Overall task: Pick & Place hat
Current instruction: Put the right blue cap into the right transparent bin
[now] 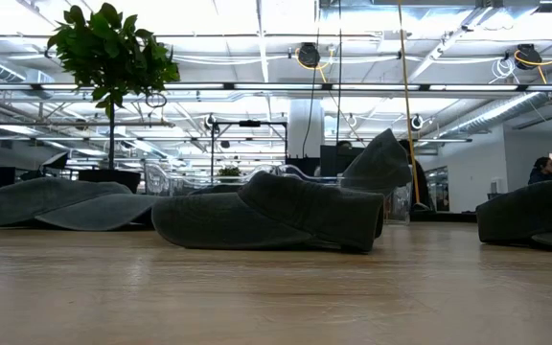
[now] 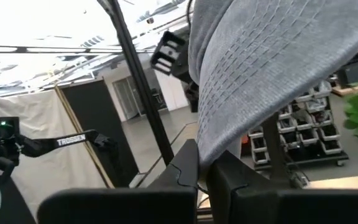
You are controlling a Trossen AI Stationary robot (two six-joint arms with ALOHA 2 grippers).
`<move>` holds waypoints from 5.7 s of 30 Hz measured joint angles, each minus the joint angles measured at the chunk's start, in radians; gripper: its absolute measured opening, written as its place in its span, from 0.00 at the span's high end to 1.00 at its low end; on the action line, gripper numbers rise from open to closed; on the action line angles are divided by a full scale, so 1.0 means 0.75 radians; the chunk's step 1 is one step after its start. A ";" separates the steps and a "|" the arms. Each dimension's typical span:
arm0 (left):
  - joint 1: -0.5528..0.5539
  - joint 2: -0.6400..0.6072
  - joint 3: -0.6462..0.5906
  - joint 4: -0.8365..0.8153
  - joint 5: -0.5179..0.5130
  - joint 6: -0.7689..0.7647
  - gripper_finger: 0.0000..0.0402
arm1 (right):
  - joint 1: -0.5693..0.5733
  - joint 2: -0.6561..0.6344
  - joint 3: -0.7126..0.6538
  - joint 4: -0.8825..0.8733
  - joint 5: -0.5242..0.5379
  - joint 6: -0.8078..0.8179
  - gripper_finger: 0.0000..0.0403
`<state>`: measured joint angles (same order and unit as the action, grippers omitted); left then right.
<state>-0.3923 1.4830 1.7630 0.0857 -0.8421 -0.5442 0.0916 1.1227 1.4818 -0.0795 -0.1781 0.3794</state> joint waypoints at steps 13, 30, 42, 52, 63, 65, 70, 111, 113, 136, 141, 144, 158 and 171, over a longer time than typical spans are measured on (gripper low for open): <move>0.000 -0.001 0.000 -0.033 0.002 -0.040 0.61 | 0.047 0.057 0.000 0.071 -0.001 -0.001 1.00; -0.020 -0.021 -0.001 -0.132 0.096 0.017 0.96 | 0.055 0.042 -0.002 0.021 -0.436 0.322 0.77; -0.045 -0.103 0.001 -0.394 0.310 -0.043 0.96 | 0.099 -0.030 -0.002 -0.019 -0.776 0.714 0.58; -0.045 -0.111 0.001 -0.536 0.634 -0.058 0.96 | 0.029 -0.034 -0.001 -0.053 -0.774 0.776 0.62; -0.045 -0.111 0.001 -0.761 0.805 -0.110 0.96 | -0.017 -0.031 -0.001 -0.247 -0.686 0.771 0.63; -0.045 -0.111 0.001 -0.801 0.854 -0.106 0.96 | -0.018 -0.031 -0.001 -0.269 -0.643 0.770 0.63; -0.045 -0.111 0.001 -0.935 0.931 -0.105 0.96 | -0.018 -0.028 -0.001 -0.272 -0.499 0.721 0.63; -0.045 -0.111 -0.001 -1.394 1.180 -0.075 0.96 | 0.055 0.548 -0.001 0.015 -0.287 0.605 0.49; -0.045 -0.111 -0.001 -1.394 1.171 -0.073 0.96 | 0.076 0.552 -0.001 0.054 -0.287 0.616 0.49; -0.033 -0.110 -0.001 -1.262 1.156 -0.003 0.96 | 0.105 0.551 -0.001 0.019 -0.147 0.545 0.49; 0.013 -0.109 0.000 -1.248 1.137 -0.005 0.96 | 0.107 0.551 -0.001 0.020 -0.177 0.554 0.49; 0.036 -0.109 0.000 -1.252 1.131 -0.017 0.96 | 0.114 0.551 -0.001 0.020 -0.186 0.566 0.49; 0.077 -0.094 0.001 -1.154 1.158 0.004 0.96 | 0.124 0.551 -0.001 0.019 -0.188 0.520 0.52; 0.081 -0.076 0.001 -1.157 1.168 -0.003 0.96 | 0.123 0.551 -0.001 0.020 -0.219 0.526 0.98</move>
<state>-0.3313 1.4261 1.7635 -0.7824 0.0339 -0.5467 0.1837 1.5360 1.4811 -0.0647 -0.3426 0.7742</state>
